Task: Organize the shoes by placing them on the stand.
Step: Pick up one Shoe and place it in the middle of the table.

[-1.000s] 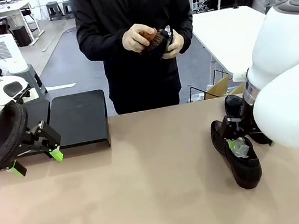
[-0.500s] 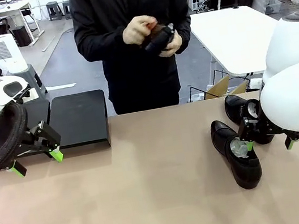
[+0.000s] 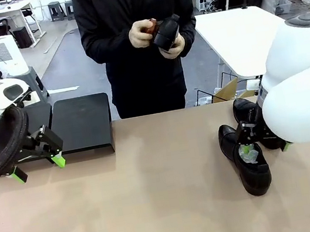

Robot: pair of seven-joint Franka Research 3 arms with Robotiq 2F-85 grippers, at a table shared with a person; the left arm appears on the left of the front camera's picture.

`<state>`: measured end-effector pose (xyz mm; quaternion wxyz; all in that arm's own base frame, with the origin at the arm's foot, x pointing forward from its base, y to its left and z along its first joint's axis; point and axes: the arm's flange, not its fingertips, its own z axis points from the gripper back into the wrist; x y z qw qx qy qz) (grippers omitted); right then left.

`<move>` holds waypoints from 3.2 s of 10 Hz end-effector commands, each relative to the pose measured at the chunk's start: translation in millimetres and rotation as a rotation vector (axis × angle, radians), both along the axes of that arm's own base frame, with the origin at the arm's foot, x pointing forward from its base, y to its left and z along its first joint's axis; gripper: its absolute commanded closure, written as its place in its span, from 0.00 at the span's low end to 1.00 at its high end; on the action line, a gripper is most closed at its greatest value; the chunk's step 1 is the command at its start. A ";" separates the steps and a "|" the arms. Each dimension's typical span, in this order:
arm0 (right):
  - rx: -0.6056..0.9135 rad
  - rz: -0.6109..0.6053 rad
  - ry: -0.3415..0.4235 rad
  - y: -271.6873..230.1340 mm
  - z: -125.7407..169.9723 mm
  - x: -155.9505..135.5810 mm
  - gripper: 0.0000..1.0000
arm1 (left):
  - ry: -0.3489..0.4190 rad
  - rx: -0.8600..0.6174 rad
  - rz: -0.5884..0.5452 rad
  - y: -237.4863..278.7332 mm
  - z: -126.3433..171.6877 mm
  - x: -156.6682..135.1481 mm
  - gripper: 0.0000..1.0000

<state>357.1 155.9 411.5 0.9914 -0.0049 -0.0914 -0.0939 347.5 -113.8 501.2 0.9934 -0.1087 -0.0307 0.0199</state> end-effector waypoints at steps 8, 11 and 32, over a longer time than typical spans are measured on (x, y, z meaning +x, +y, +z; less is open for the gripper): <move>0.097 0.230 0.063 37.8 -65.8 4.2 0.00 | -0.010 -0.015 -0.008 1.7 -3.2 -2.6 0.00; 0.088 0.242 0.054 42.3 -78.1 9.6 0.00 | -0.010 -0.015 -0.008 1.7 -3.2 -2.6 0.00; 0.199 0.358 -0.023 246.2 -21.5 -57.9 1.00 | -0.010 -0.015 -0.008 1.7 -3.2 -2.6 0.00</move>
